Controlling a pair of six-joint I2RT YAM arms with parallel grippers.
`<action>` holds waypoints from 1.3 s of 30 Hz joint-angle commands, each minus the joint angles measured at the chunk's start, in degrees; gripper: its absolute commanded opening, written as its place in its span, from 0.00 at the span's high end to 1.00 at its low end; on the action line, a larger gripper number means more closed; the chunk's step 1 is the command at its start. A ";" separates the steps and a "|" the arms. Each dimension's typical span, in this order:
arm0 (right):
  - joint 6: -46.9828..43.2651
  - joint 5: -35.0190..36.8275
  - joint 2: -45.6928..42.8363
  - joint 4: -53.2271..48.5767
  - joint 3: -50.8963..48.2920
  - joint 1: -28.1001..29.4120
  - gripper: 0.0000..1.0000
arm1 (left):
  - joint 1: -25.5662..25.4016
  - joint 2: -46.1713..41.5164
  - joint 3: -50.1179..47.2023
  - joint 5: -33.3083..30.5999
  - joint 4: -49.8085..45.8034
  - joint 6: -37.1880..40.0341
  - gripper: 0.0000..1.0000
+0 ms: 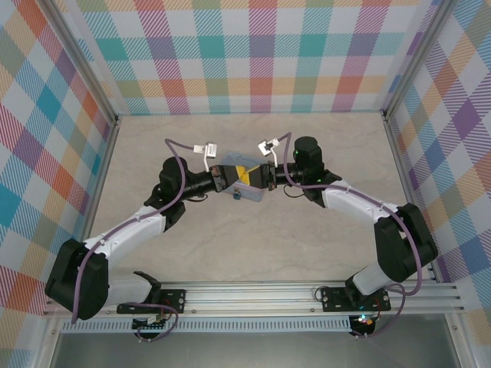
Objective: Unlock a padlock with a key
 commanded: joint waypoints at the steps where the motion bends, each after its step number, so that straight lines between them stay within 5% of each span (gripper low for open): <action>1: 2.92 -2.43 -0.83 5.83 -1.41 -0.53 0.78 | -0.64 -1.21 2.01 0.94 1.04 1.21 1.00; 39: 5.18 -0.11 -1.36 9.27 -2.25 -0.98 0.83 | -0.82 -0.68 1.96 0.22 1.27 1.18 1.00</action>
